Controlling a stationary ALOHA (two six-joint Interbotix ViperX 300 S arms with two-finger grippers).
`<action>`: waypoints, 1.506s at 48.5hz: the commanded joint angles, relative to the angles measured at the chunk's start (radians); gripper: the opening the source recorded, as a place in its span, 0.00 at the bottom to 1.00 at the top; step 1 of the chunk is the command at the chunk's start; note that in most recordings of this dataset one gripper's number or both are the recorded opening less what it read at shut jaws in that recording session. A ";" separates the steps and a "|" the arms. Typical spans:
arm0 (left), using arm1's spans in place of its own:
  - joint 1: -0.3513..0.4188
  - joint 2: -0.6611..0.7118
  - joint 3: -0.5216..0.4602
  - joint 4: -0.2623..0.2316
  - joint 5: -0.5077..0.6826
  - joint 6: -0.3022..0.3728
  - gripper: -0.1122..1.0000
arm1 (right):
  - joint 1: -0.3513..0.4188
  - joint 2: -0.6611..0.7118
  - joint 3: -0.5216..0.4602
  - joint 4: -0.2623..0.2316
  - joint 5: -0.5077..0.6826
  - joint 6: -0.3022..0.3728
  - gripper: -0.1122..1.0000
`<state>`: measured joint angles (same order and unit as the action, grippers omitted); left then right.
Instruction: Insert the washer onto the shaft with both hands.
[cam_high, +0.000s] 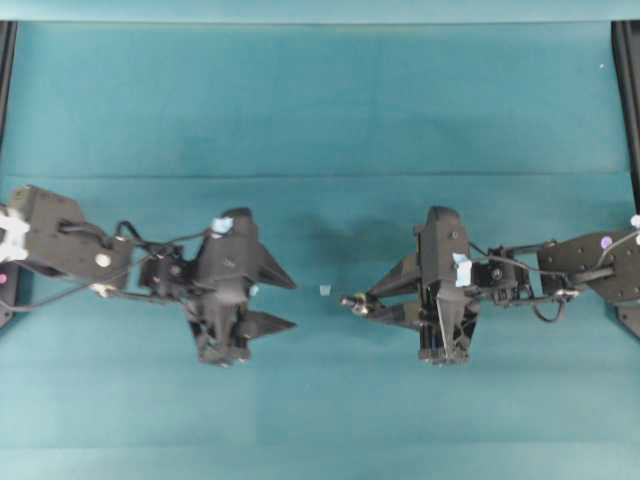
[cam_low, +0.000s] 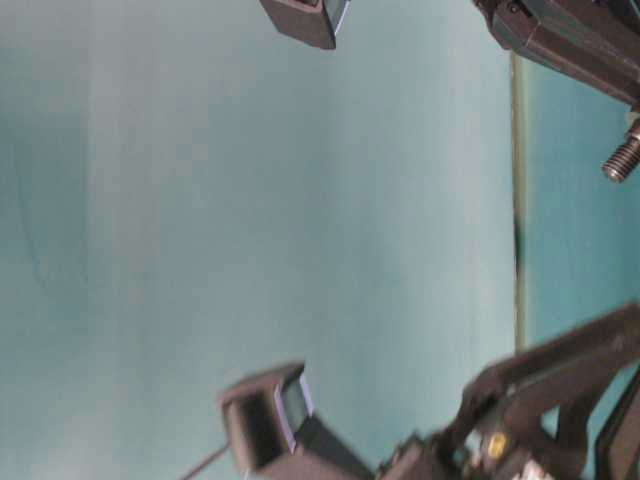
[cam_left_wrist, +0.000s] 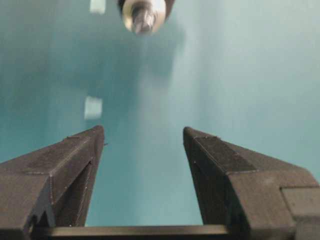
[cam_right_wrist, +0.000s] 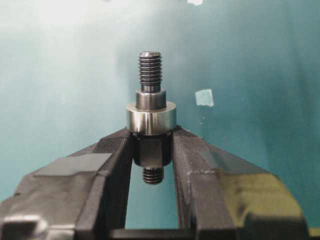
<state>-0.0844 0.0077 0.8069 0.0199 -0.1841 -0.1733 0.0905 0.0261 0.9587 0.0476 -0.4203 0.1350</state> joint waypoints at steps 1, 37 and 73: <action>0.002 -0.054 0.018 0.002 0.009 -0.002 0.72 | 0.003 -0.012 -0.017 0.002 -0.005 0.005 0.10; 0.000 -0.192 0.132 0.002 0.066 0.000 0.72 | 0.005 -0.012 -0.015 0.002 -0.005 0.008 0.10; 0.000 -0.192 0.133 0.002 0.067 -0.002 0.72 | 0.009 -0.011 -0.017 0.000 0.021 0.005 0.10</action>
<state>-0.0844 -0.1703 0.9480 0.0199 -0.1120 -0.1733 0.0966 0.0261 0.9587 0.0476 -0.3927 0.1350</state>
